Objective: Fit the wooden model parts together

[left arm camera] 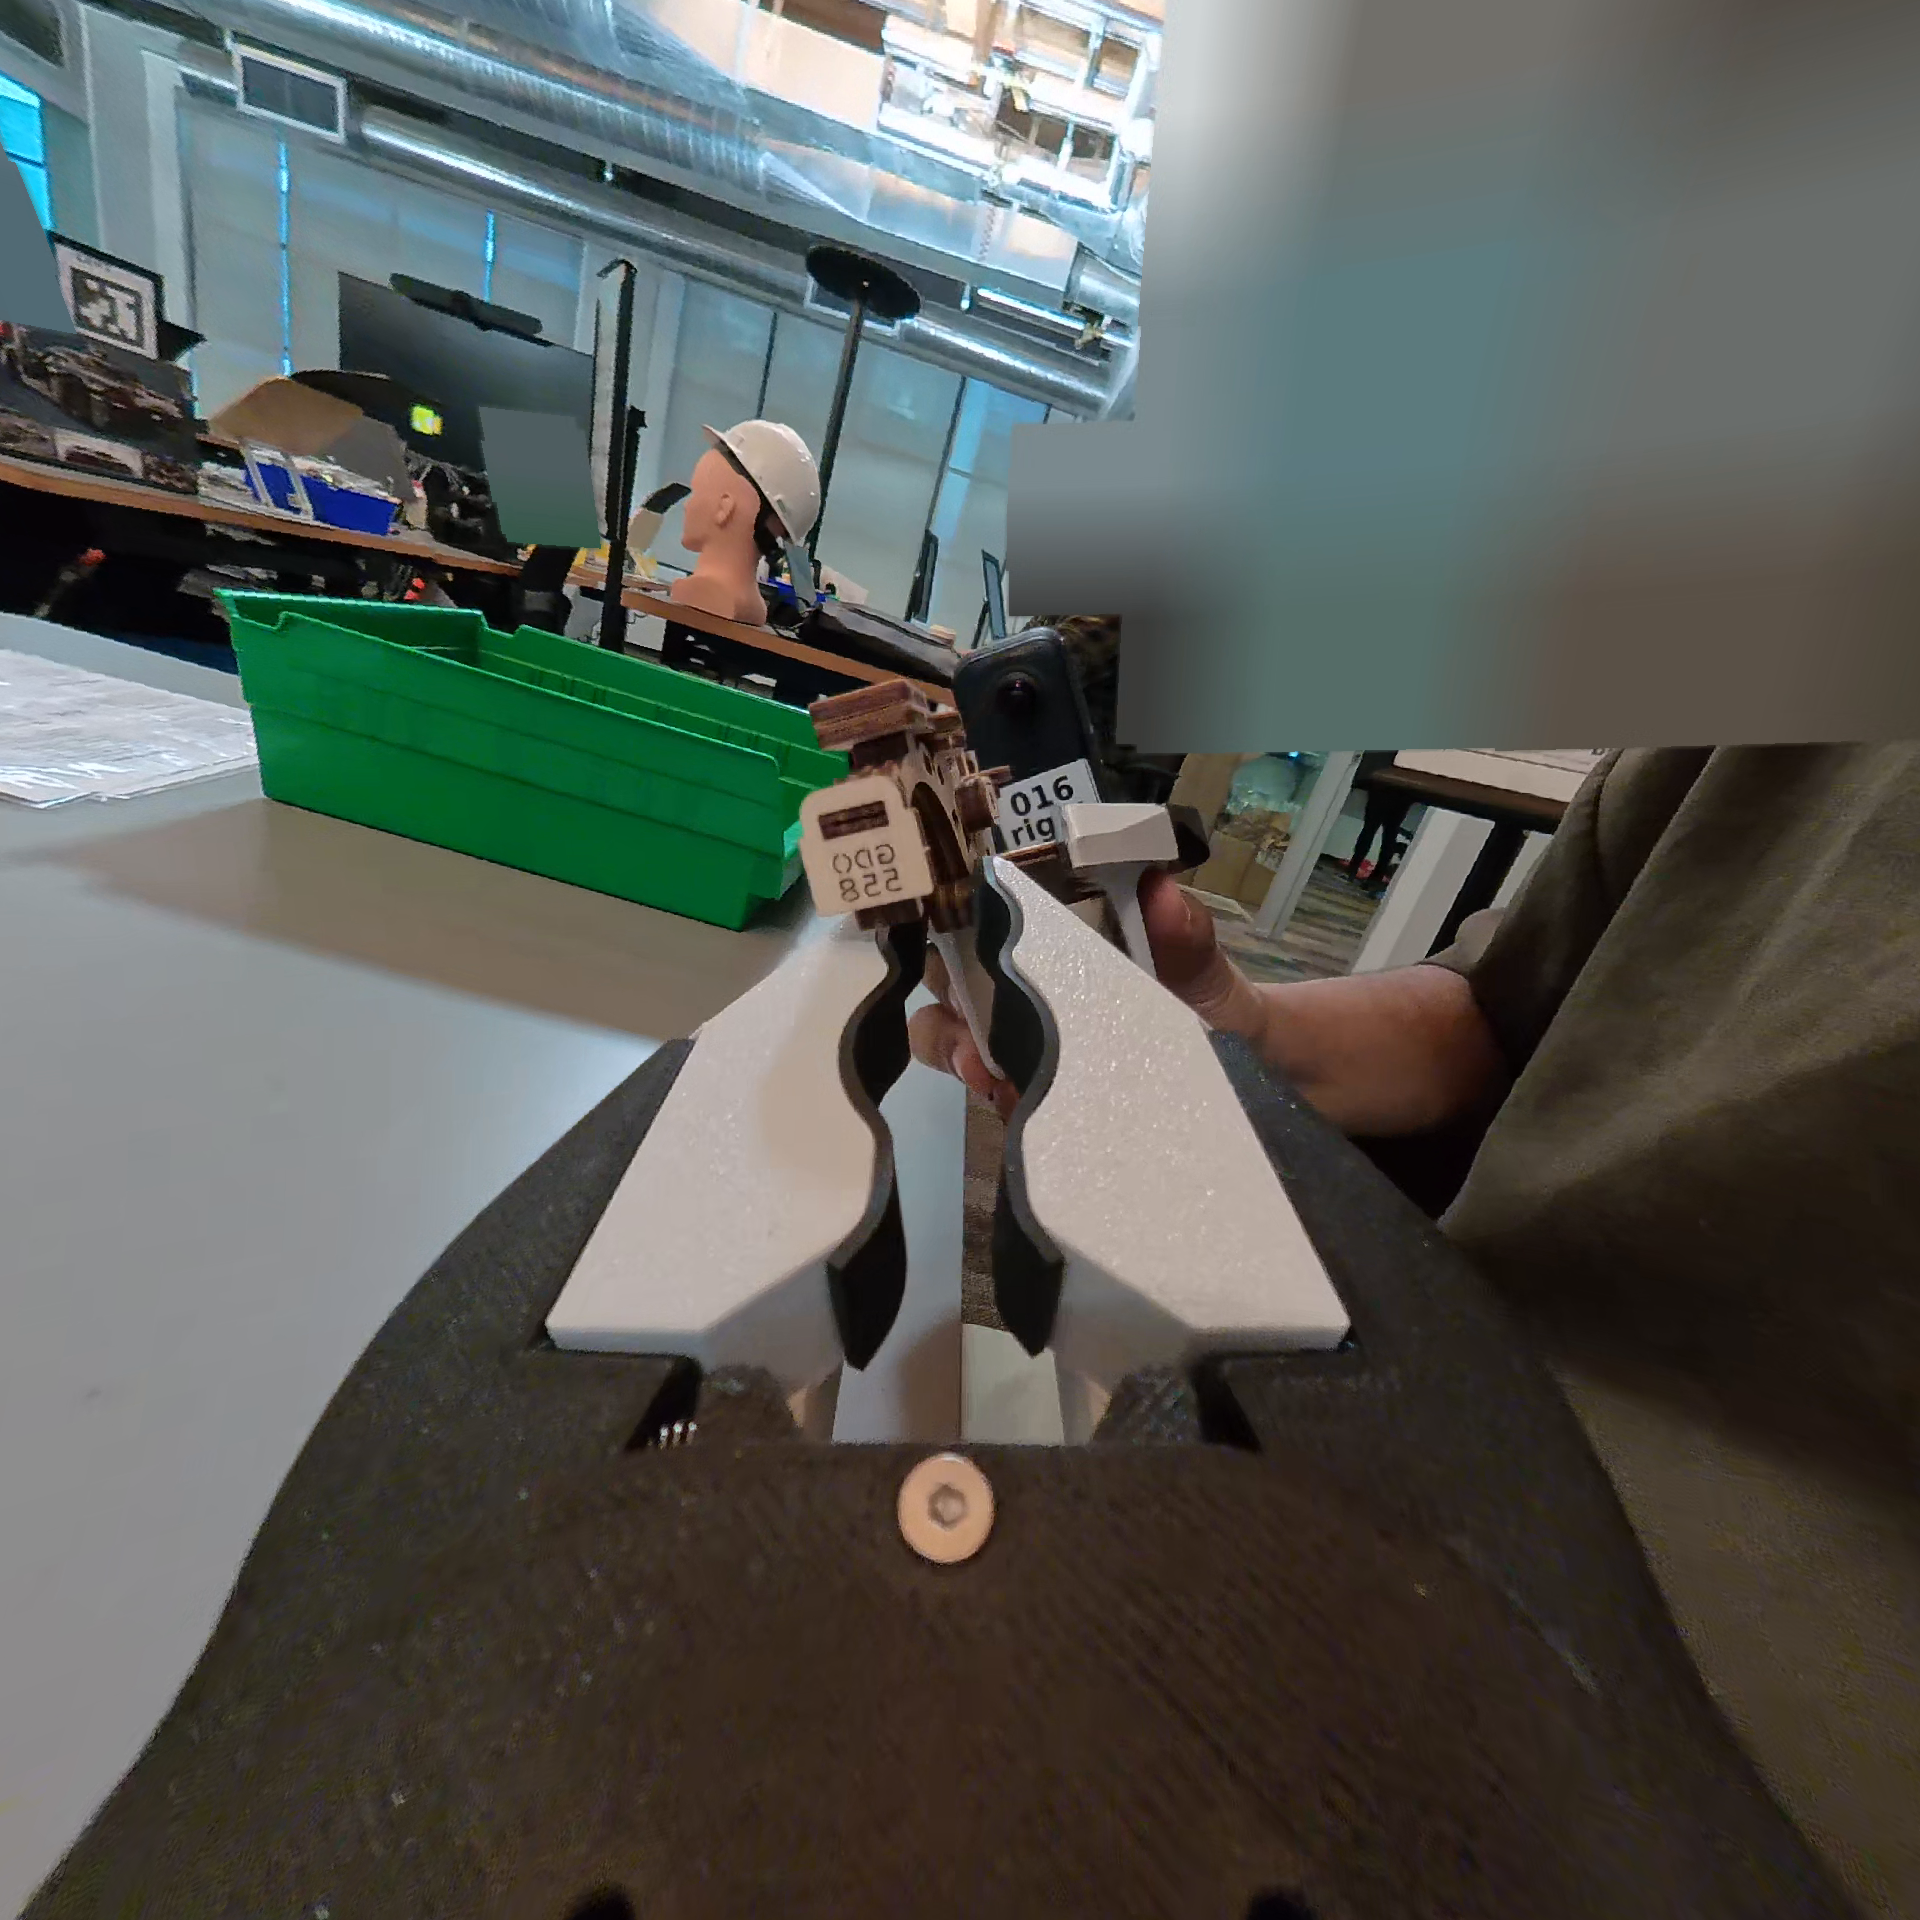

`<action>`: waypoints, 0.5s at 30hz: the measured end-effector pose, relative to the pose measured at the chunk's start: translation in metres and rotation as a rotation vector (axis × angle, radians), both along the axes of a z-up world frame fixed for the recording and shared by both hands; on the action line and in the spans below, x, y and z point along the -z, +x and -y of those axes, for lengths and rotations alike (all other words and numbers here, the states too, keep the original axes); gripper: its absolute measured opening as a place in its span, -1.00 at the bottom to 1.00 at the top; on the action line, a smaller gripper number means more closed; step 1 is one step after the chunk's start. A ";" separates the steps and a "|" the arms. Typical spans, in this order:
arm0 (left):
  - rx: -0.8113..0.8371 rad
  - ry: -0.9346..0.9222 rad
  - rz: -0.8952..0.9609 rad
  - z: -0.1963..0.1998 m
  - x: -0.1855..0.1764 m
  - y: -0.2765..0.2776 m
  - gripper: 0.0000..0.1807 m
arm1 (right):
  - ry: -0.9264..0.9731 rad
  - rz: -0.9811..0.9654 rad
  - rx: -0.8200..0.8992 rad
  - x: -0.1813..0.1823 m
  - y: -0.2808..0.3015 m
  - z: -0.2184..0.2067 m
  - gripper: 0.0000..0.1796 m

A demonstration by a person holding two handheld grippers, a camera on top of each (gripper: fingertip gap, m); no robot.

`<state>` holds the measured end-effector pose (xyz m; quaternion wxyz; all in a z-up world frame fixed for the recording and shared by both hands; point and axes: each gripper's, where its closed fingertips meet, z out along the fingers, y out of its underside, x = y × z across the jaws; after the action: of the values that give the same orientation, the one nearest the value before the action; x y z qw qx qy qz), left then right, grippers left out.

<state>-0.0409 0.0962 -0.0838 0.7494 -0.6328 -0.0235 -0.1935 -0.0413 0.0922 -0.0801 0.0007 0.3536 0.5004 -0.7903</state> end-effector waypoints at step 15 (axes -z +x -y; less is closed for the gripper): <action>-0.030 -0.012 -0.005 0.000 0.000 -0.006 -0.92 | 0.023 0.021 0.053 0.005 -0.006 -0.004 -0.66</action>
<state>-0.0473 0.0958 -0.0842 0.7484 -0.6373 -0.0320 -0.1805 -0.0477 0.0959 -0.0852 -0.0191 0.3749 0.5000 -0.7804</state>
